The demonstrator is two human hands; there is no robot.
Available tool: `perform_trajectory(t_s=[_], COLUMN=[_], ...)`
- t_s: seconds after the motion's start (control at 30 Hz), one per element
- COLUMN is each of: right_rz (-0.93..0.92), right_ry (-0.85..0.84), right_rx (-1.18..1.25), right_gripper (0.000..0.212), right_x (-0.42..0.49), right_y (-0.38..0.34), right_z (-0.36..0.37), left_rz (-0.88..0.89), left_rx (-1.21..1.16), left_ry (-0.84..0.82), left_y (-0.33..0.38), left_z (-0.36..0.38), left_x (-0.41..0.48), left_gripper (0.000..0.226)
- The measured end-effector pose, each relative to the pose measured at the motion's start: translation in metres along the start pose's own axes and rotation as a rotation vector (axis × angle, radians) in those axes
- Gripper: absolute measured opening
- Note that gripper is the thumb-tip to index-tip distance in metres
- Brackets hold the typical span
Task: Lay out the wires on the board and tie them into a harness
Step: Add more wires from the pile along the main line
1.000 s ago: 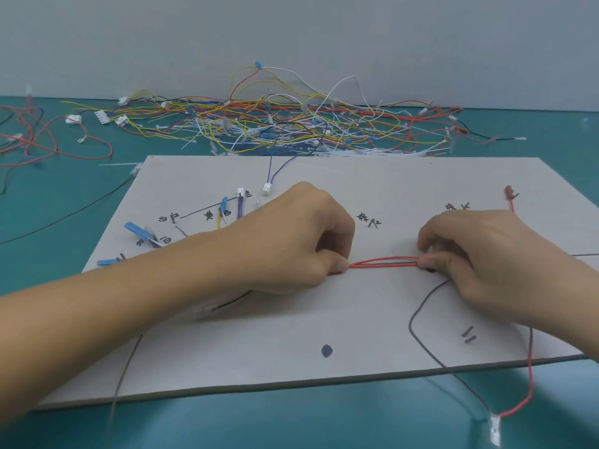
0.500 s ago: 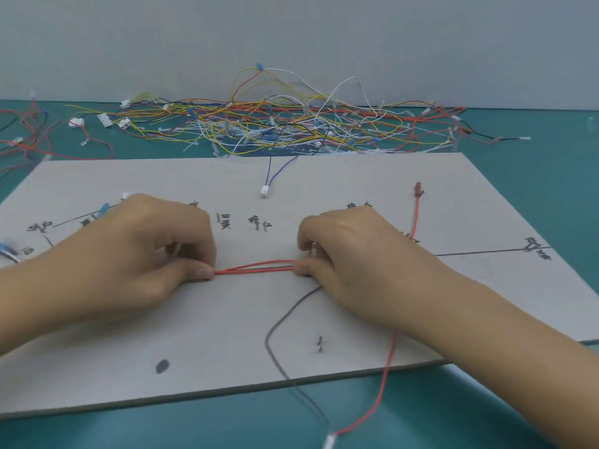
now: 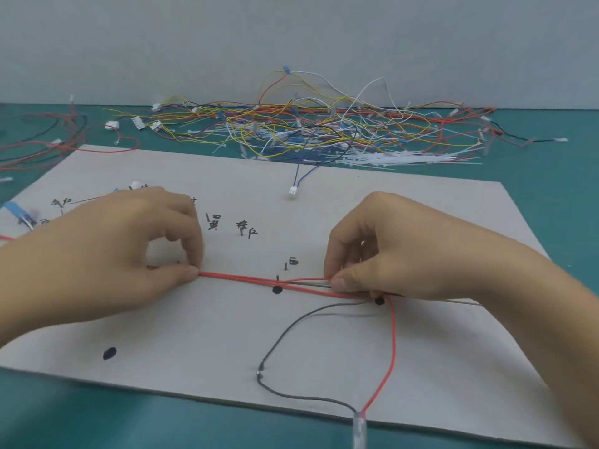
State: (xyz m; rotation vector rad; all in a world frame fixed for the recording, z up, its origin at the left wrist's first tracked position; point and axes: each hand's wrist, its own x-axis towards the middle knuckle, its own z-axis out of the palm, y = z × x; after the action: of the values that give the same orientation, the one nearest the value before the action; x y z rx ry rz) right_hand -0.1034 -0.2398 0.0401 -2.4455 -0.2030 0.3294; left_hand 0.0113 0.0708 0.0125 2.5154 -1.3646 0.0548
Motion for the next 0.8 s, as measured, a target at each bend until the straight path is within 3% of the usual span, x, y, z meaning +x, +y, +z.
perform_trajectory(t_s=[0.17,0.33,0.43,0.57,0.8], right_rz=[-0.073,-0.091,-0.029,0.049,0.124], right_ry=[0.024,0.024,0.008,-0.031,-0.032], right_rx=[-0.012,0.124,0.064,-0.051,-0.246], right_gripper=[0.008,0.011,0.01,0.009,0.018], right_x=[-0.007,-0.021,-0.025,-0.032,-0.035], right_y=[0.001,0.006,0.009,0.009,0.004], right_z=[-0.004,-0.009,-0.013,-0.02,-0.009], left_rz=[0.074,0.114,0.088,0.066,0.037], left_rx=[-0.19,-0.329,-0.377,-0.394,-0.365], left_ry=[0.013,-0.059,-0.07,-0.106,-0.107], left_y=[0.05,0.069,0.065,0.059,0.063], left_z=[0.007,0.02,0.023,0.015,0.015], left_x=[0.026,0.047,0.049,0.042,0.044], left_gripper=[0.019,0.008,0.006,0.019,0.007])
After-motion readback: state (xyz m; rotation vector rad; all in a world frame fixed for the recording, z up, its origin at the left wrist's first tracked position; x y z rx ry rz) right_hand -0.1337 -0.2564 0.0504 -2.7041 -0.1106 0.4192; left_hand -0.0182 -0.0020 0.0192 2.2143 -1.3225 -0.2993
